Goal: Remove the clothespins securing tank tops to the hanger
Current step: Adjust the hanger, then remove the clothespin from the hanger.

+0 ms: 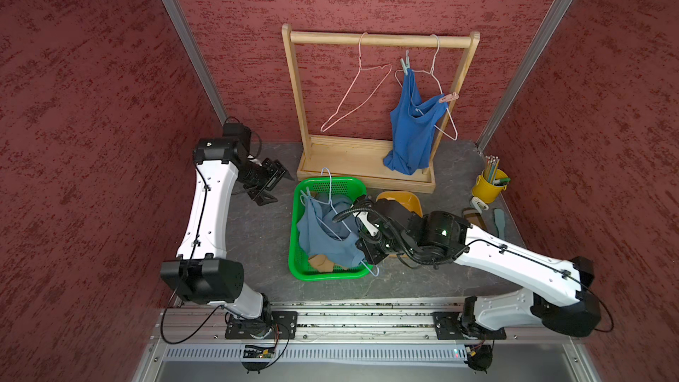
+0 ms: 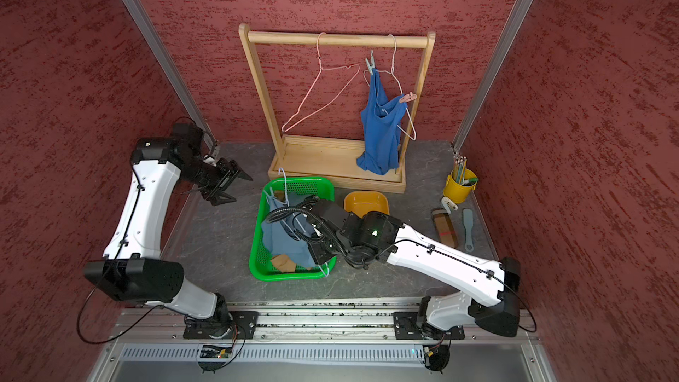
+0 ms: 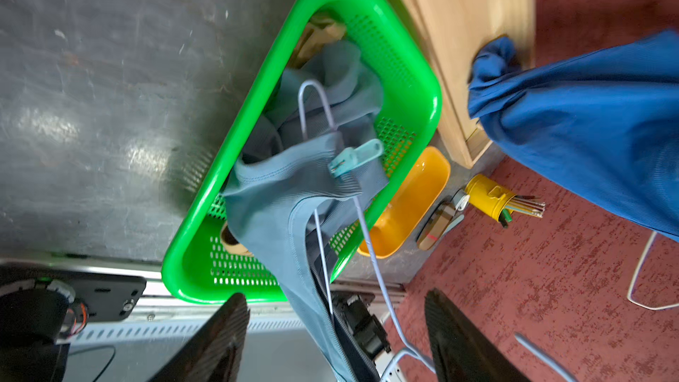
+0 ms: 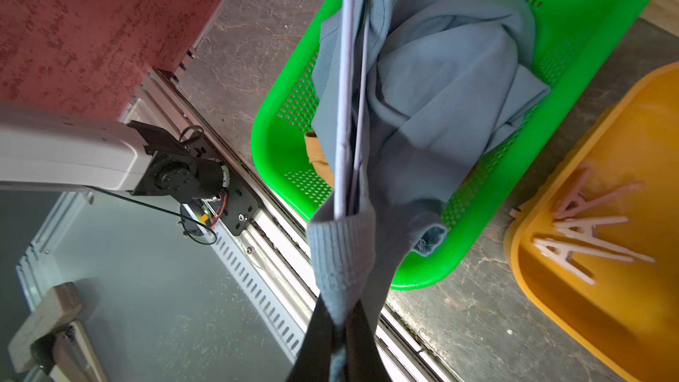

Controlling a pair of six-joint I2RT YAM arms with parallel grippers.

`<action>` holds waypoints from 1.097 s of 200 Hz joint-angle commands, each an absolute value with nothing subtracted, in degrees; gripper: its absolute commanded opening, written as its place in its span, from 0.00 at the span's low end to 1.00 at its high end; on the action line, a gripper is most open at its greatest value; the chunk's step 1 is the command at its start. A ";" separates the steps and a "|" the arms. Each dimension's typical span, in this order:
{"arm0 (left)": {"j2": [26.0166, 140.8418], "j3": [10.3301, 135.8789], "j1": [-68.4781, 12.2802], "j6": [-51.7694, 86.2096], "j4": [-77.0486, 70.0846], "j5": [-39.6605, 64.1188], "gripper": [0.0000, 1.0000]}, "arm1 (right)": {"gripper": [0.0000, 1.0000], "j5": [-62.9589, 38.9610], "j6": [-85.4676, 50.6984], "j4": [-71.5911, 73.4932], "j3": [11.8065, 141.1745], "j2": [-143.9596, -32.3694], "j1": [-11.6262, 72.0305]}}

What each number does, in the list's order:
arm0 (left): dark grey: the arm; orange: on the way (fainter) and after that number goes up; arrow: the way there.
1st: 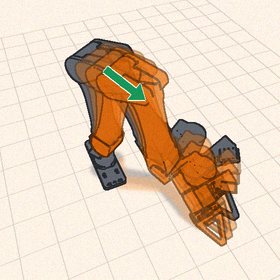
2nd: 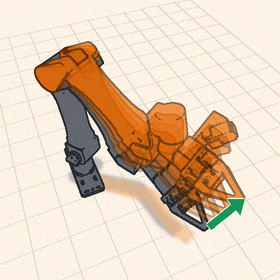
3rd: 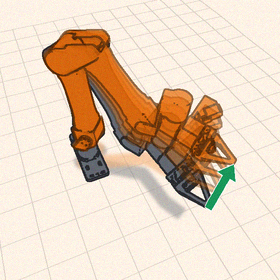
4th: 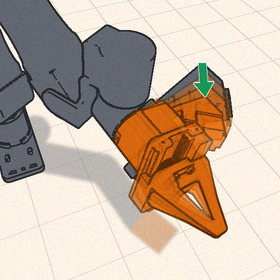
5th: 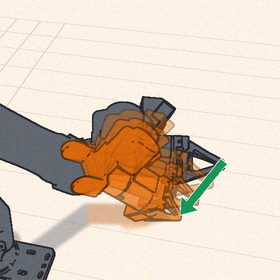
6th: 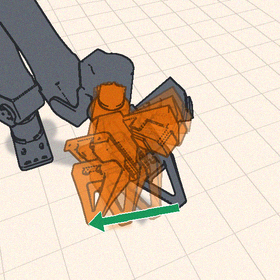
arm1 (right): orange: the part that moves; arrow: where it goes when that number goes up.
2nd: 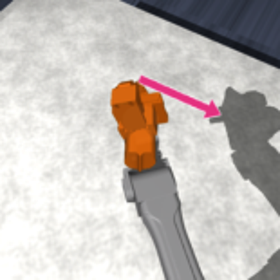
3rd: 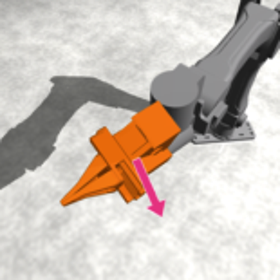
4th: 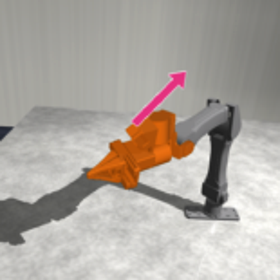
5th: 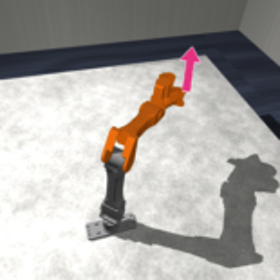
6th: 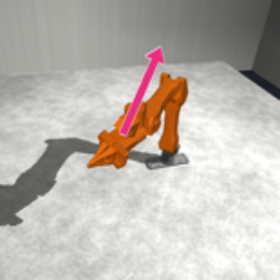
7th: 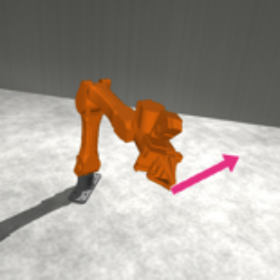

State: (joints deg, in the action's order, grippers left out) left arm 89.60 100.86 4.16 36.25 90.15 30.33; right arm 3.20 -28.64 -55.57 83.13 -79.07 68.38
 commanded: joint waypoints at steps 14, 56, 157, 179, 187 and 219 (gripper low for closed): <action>92.22 96.97 4.66 36.35 88.60 38.33 0.75 | 0.00 15.04 -29.78 -59.01 85.17 -82.55 73.83; 95.55 95.78 5.00 34.12 88.89 38.62 0.75 | 0.00 19.16 -32.35 -58.60 85.34 -82.97 76.54; 99.57 87.48 3.85 36.60 79.50 42.44 0.73 | 0.00 21.63 -34.25 -58.07 87.38 -87.58 81.78; 99.42 83.03 4.29 38.24 75.71 44.26 0.67 | 0.00 21.88 -34.56 -57.81 87.72 -88.12 82.16; 99.54 82.01 4.36 38.32 74.99 44.77 0.64 | 0.00 21.98 -34.65 -57.81 87.63 -88.13 82.23; 100.06 81.30 4.72 37.47 74.86 44.35 0.46 | 0.00 22.24 -35.33 -57.75 86.81 -87.59 82.54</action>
State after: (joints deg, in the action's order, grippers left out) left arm 99.57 81.23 4.23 37.78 76.84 43.38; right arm 19.81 -33.45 -59.00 85.71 -88.18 81.82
